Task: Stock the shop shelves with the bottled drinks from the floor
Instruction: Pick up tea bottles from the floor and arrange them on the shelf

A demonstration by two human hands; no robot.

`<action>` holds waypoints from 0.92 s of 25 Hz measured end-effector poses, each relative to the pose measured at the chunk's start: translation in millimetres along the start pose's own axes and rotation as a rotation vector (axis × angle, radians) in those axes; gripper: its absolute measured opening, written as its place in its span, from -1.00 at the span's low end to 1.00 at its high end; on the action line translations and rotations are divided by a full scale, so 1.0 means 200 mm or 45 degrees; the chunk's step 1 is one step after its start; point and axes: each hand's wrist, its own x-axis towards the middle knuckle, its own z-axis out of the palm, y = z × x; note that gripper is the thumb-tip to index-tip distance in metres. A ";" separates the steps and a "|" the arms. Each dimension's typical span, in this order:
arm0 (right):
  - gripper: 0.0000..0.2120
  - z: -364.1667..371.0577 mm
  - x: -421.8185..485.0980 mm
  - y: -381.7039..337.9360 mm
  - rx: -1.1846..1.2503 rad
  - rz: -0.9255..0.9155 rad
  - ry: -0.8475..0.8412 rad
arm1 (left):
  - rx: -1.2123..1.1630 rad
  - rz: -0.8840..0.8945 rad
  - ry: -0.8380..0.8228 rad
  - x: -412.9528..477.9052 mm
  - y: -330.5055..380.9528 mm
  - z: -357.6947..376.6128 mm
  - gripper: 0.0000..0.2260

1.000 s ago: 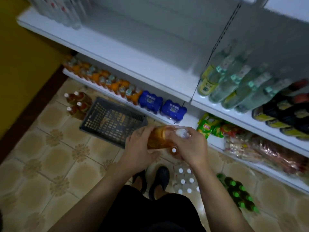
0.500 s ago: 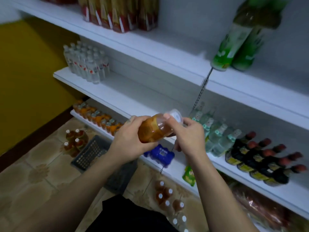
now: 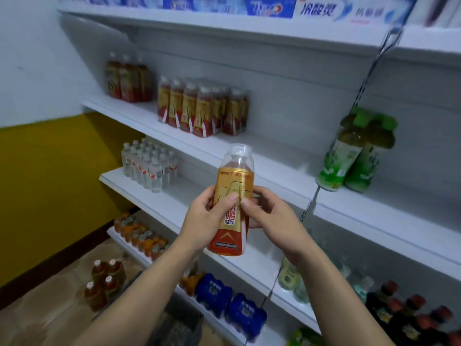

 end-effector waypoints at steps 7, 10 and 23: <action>-0.29 0.00 0.48 -0.03 -0.187 0.035 -0.023 | -0.187 0.013 -0.058 0.55 0.04 -0.09 -0.58; -0.39 0.00 0.75 -0.04 -0.122 0.080 0.040 | -0.120 0.083 -0.098 0.81 0.04 -0.16 -0.58; -0.43 0.05 1.87 0.17 -0.250 0.076 0.623 | 0.312 0.150 -0.054 1.89 -0.12 -0.37 -0.51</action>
